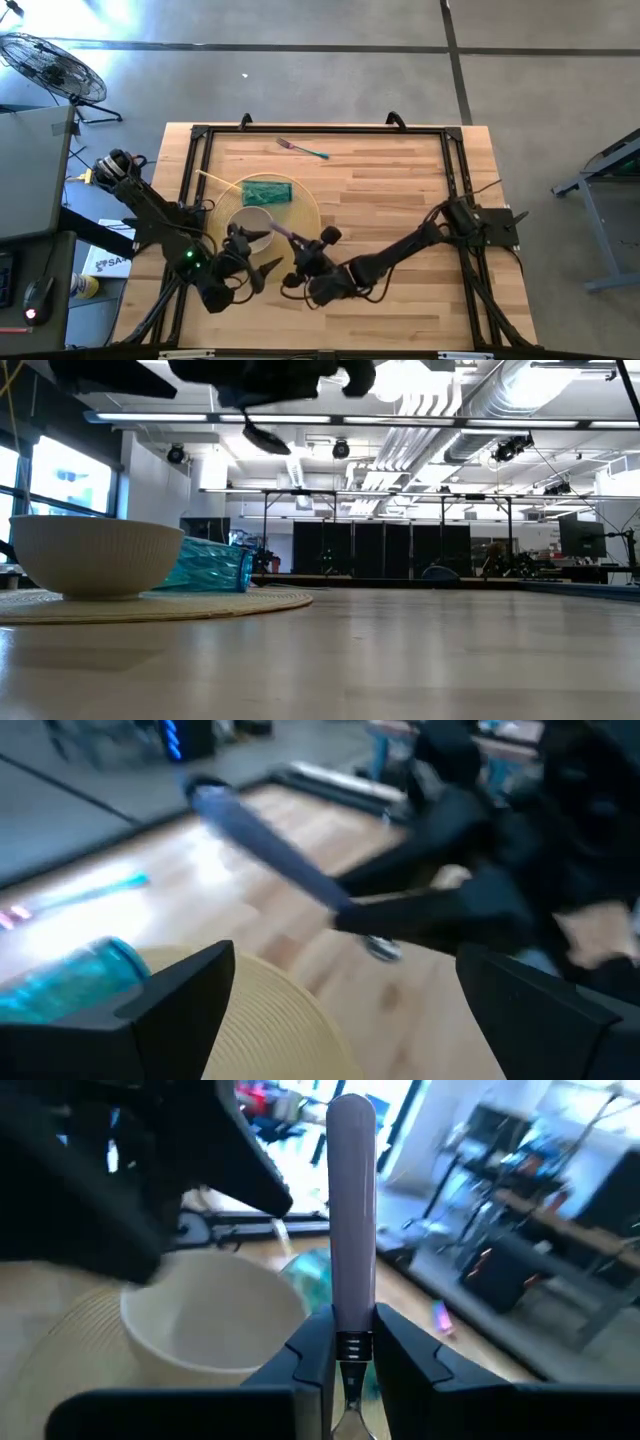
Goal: Pick & Place Utensil
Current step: Put the purple spoon into the white bowl
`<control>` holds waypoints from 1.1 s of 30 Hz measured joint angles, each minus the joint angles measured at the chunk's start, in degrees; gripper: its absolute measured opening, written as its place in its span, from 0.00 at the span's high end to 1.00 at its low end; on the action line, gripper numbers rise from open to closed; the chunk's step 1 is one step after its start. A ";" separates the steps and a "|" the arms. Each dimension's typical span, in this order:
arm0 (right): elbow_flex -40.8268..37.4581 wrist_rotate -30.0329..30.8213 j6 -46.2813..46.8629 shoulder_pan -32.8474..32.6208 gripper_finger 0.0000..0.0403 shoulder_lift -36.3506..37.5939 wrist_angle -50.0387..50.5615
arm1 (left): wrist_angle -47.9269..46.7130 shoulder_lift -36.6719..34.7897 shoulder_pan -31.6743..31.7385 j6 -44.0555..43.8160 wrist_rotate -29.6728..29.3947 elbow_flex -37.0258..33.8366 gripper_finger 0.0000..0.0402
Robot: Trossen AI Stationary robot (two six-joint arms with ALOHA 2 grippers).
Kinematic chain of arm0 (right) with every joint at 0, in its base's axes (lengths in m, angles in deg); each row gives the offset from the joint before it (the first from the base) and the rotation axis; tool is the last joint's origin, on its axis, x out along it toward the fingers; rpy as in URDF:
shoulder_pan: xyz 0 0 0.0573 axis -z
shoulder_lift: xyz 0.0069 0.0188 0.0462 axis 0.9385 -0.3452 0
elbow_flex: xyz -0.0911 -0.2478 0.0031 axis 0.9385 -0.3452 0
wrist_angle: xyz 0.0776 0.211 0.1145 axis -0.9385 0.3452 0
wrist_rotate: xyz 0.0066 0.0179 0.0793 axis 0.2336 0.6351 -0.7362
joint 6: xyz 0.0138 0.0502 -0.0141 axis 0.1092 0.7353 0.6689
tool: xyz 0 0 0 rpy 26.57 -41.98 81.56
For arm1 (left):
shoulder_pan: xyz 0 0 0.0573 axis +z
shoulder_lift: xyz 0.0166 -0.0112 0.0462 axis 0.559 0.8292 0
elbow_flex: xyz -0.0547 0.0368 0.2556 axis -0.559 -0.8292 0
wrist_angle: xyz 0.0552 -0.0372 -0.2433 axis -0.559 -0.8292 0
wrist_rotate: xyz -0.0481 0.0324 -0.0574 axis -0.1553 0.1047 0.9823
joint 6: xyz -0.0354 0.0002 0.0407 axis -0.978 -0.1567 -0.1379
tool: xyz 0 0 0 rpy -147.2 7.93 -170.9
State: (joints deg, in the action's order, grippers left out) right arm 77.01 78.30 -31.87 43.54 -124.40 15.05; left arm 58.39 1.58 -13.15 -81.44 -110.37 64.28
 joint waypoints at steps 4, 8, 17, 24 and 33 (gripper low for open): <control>0.00 3.03 -10.71 -1.41 0.88 -0.62 -8.68 | 0.36 0.02 -0.11 2.81 -6.56 0.00 0.07; 0.00 0.22 -16.22 -1.92 0.89 -0.62 -13.90 | 3.71 0.02 0.09 6.91 -9.24 0.00 0.07; 0.00 -4.14 -18.70 -1.47 0.87 -0.62 -15.59 | 18.00 0.02 1.19 22.45 -4.96 0.00 0.07; 0.00 -1.12 -24.71 -1.46 0.88 -0.62 -19.57 | 19.10 0.02 1.94 22.82 -6.02 0.00 0.13; 0.00 -2.50 -24.26 -1.54 0.88 -0.62 -18.90 | 22.13 0.02 3.44 23.26 -8.29 0.00 0.57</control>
State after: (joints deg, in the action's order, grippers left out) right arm 77.01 75.80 -56.13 42.00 -125.02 -3.85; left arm 80.51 1.60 -9.71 -58.19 -118.66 64.28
